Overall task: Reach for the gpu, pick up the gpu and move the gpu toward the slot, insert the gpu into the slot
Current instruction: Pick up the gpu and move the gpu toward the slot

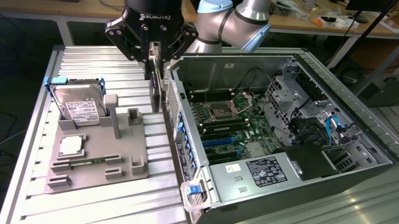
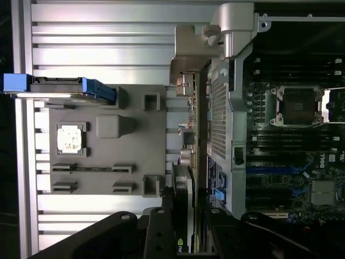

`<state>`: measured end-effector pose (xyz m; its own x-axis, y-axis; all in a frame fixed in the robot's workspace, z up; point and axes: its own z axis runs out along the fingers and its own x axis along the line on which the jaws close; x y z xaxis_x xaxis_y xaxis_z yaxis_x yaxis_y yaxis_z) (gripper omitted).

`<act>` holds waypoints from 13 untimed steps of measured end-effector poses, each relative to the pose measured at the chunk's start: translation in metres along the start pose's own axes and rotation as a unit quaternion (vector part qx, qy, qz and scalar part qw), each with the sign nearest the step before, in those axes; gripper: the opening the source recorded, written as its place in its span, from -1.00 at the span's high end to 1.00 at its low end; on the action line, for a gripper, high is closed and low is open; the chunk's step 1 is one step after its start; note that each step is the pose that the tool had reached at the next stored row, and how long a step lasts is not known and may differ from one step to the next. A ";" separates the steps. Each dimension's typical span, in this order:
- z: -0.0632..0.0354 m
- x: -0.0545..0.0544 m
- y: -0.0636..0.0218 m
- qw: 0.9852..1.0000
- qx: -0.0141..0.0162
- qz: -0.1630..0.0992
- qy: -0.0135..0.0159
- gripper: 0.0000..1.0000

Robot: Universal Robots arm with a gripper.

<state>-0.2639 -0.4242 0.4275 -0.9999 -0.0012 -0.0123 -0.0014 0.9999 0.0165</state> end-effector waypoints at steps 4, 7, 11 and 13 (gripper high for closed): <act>0.0002 -0.016 0.0000 1.000 0.000 0.000 0.002 0.46; 0.0003 -0.028 0.0000 1.000 0.000 0.000 0.003 0.46; 0.0005 -0.044 0.0000 1.000 0.000 0.000 0.004 0.46; 0.0007 -0.053 -0.0001 1.000 0.000 0.000 0.005 0.46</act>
<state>-0.2112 -0.4242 0.4274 -1.0000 -0.0010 -0.0019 -0.0011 0.9999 0.0166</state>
